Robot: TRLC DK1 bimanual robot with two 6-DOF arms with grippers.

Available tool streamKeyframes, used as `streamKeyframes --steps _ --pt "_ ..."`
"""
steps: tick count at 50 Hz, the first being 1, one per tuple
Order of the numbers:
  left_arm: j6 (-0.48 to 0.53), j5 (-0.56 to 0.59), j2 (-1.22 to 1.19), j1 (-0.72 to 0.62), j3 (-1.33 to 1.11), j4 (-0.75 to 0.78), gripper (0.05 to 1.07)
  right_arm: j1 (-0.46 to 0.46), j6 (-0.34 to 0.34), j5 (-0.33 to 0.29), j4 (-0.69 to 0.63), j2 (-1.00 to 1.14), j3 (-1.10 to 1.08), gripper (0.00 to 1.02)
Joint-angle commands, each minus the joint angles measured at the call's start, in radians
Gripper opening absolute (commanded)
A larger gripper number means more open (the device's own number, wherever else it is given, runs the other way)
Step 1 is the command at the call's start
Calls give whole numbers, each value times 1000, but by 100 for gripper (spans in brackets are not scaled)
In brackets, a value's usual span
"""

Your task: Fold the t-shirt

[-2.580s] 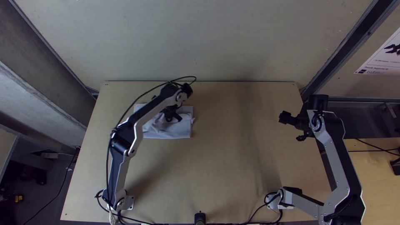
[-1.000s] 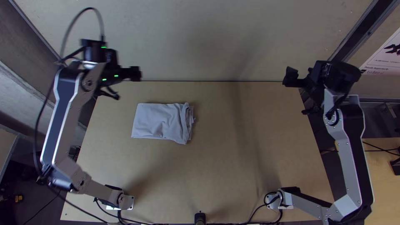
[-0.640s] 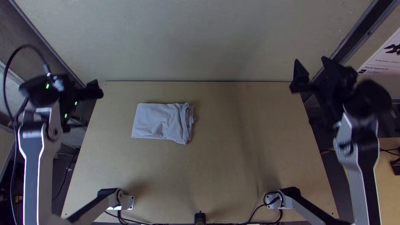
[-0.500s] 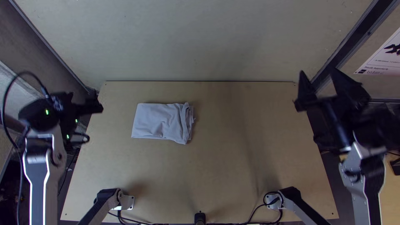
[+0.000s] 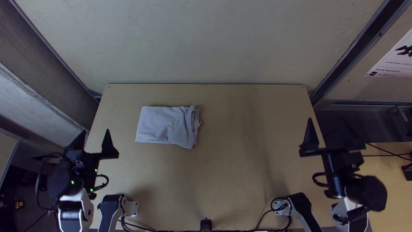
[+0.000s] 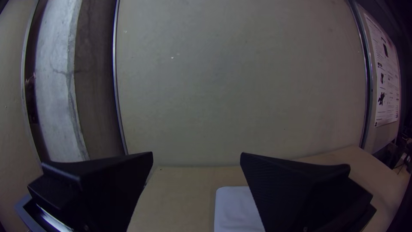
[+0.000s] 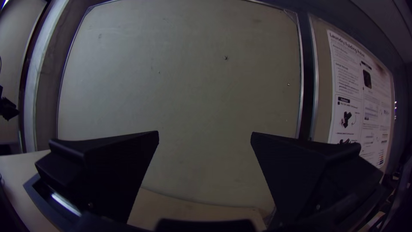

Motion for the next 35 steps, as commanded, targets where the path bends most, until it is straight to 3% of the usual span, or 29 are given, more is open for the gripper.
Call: streamKeyframes --steps 1,8,17,23,29,35 --pt "26 13 -141 -9 -107 18 103 -15 -53 12 15 -129 -109 98" --pt "-17 15 -231 -7 -166 -77 103 -56 -54 18 -8 -326 -255 98" --pt "-7 -2 -233 10 -300 53 103 -128 8 45 -55 -329 -365 98" --pt "19 -4 -233 39 -438 196 103 -127 27 43 57 -330 -511 98" --pt "26 -2 -233 39 -530 275 103 -90 36 41 268 -330 -671 98" --pt "36 1 -230 33 -616 335 103 -35 36 40 327 -329 -757 98"
